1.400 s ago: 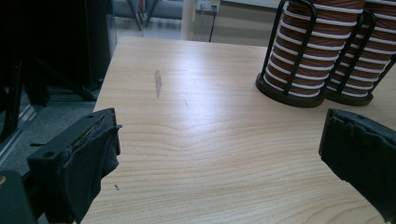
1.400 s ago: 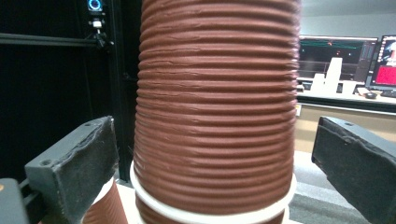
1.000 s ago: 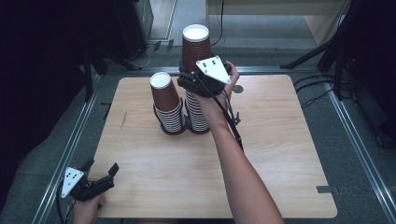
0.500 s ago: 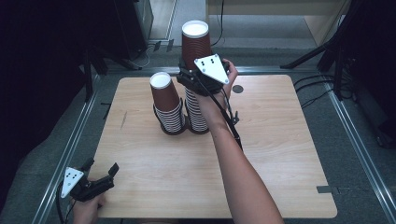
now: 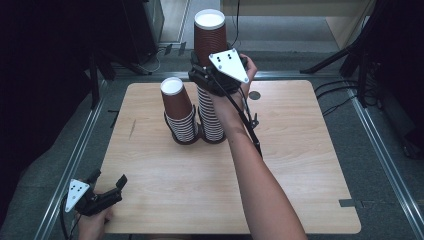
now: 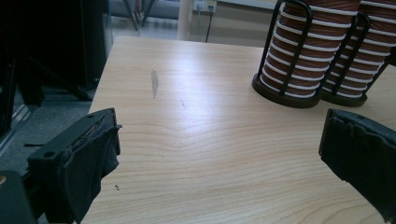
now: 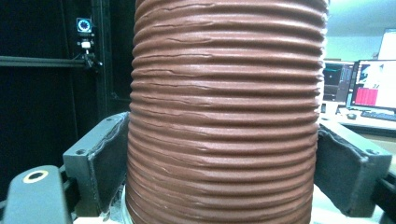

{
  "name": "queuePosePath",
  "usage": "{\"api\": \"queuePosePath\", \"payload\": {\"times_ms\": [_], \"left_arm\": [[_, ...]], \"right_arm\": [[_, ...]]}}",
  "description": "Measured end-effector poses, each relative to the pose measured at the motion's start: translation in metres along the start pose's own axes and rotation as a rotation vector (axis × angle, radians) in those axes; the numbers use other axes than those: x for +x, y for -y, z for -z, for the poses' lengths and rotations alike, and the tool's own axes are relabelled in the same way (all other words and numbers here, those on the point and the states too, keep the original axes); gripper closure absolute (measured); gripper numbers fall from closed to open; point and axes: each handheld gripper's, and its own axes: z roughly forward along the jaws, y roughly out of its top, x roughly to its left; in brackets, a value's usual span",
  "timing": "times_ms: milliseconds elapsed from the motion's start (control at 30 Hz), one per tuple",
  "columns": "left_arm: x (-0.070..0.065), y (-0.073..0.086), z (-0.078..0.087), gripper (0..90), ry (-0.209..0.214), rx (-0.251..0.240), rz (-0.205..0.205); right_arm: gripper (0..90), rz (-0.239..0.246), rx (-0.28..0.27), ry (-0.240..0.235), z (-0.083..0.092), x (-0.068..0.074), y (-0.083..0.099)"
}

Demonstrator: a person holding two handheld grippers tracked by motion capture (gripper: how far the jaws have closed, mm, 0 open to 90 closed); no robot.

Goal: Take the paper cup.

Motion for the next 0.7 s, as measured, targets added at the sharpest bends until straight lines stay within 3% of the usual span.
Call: {"api": "queuePosePath", "payload": {"times_ms": [400, 700], "left_arm": [[0.0, 0.0, 0.0, 0.0, 0.0, -0.001, 0.002], [0.0, 0.0, 0.0, 0.0, 0.001, -0.001, 0.001]], "right_arm": [[13.3, -0.008, -0.032, 0.001, 0.001, -0.004, -0.021], [13.4, 0.017, -0.051, -0.003, 0.007, -0.007, -0.035]]}}
